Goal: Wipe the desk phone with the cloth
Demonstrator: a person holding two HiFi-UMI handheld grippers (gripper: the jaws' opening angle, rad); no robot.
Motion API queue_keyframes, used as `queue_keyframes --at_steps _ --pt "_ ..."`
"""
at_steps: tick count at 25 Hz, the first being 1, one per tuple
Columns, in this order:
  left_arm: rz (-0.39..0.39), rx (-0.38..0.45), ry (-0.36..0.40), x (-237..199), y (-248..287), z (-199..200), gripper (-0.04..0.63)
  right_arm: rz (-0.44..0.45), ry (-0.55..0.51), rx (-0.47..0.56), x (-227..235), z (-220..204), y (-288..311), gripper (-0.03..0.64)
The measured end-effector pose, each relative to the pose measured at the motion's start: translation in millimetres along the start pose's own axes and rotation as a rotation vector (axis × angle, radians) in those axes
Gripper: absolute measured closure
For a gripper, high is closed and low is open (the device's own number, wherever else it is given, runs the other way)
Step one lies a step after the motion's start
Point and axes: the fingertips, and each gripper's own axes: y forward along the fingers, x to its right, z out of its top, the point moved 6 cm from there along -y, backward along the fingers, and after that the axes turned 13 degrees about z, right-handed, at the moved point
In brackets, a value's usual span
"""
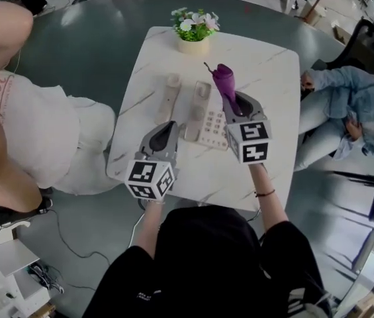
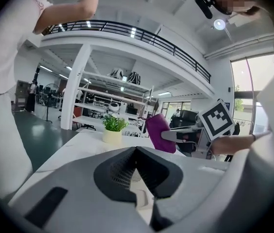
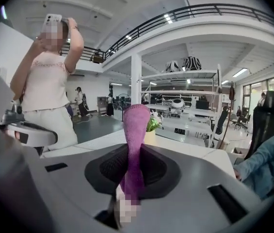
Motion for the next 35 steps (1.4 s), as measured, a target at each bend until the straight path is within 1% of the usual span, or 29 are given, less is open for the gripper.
queue_keyframes --at_steps 5,9,14,17,21,28,35 --pt "-0.019 -0.017 0.010 -9.7 26.8 2.1 0.597 -0.070 -0.081 -0.071 10.4 -5.7 34.1 0.574" --pt "-0.032 -0.023 0.009 -14.6 41.7 0.3 0.597 -0.094 -0.185 -0.150 15.5 -8.9 56.3 0.574" --pt "-0.035 -0.047 -0.005 -19.4 49.9 -9.1 0.597 -0.087 -0.322 -0.274 10.2 -18.9 78.0 0.574" --pt "-0.037 -0.059 -0.011 -20.2 51.0 -14.1 0.597 -0.071 -0.379 -0.341 4.5 -29.2 87.0 0.574" --pt "-0.037 -0.071 -0.012 -23.2 50.7 -19.7 0.597 -0.046 -0.412 -0.402 -4.6 -40.3 92.8 0.574" --pt "-0.044 -0.084 -0.015 -25.0 44.2 -26.1 0.597 0.023 -0.413 -0.476 -23.4 -54.8 94.3 0.574" --pt "-0.055 -0.103 -0.020 -26.0 35.8 -37.6 0.597 0.059 -0.399 -0.512 -41.4 -67.8 92.8 0.574"
